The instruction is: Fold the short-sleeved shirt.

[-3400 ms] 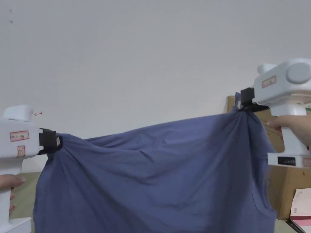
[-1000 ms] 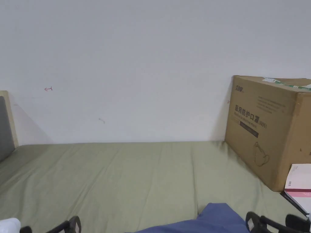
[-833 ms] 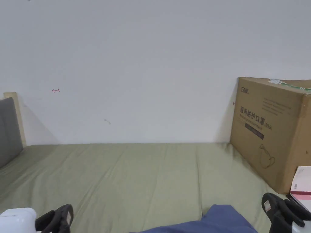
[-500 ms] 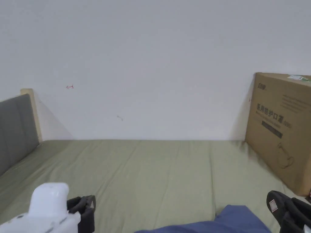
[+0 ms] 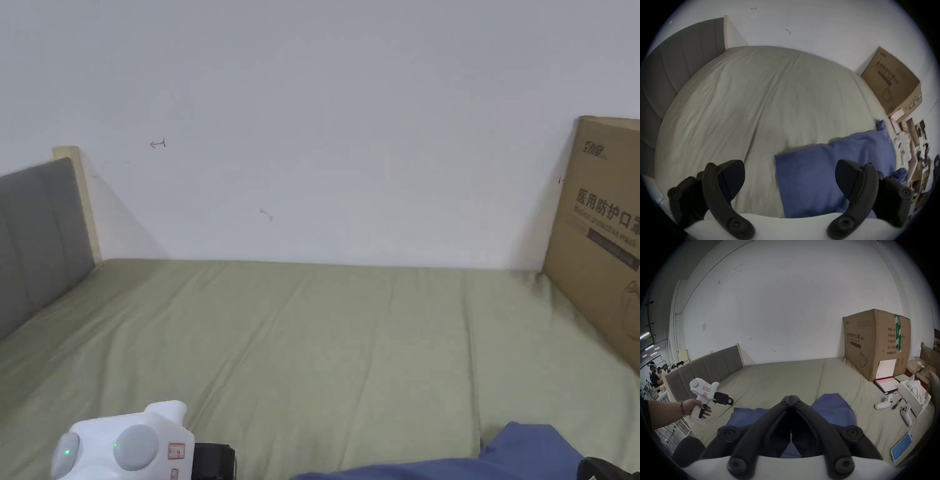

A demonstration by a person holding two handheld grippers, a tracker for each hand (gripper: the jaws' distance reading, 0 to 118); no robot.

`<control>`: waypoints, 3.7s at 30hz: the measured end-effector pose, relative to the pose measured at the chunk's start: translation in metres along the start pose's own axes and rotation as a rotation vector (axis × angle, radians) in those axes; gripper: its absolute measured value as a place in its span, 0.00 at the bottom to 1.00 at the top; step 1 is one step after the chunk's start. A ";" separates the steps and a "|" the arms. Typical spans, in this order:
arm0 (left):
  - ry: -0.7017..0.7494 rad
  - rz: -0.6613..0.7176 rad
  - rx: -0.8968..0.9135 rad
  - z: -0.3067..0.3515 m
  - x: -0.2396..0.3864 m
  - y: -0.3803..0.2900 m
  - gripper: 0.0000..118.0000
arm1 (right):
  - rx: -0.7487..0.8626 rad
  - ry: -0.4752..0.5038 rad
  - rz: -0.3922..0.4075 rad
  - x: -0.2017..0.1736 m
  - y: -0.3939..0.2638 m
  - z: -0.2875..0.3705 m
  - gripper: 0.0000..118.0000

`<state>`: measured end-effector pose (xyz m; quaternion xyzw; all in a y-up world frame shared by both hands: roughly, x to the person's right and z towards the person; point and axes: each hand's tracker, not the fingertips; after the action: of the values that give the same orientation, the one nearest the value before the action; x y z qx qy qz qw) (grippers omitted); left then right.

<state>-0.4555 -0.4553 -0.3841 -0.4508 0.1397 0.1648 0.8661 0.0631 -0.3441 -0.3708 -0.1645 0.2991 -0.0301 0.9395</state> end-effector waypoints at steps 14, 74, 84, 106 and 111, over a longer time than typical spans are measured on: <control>0.134 -0.153 0.081 -0.060 0.009 -0.045 0.84 | -0.102 0.000 0.009 0.004 -0.014 -0.028 0.00; -0.117 -0.100 0.566 0.227 0.032 -0.005 0.01 | -0.212 -0.012 -0.235 0.169 0.170 -0.038 0.00; -0.104 -0.180 0.670 0.301 0.046 0.107 0.01 | -0.067 0.032 -0.231 0.140 0.286 -0.026 0.00; -0.019 0.019 0.781 0.223 0.045 0.339 0.01 | 0.121 -0.166 -0.013 0.120 0.438 -0.227 0.00; 0.034 0.015 0.682 0.156 0.038 0.325 0.01 | 0.031 -0.166 -0.012 0.129 0.370 -0.280 0.00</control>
<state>-0.5403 -0.1453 -0.5511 -0.1370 0.2045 0.1075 0.9633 -0.0069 -0.0958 -0.7776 -0.1538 0.2185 -0.0264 0.9633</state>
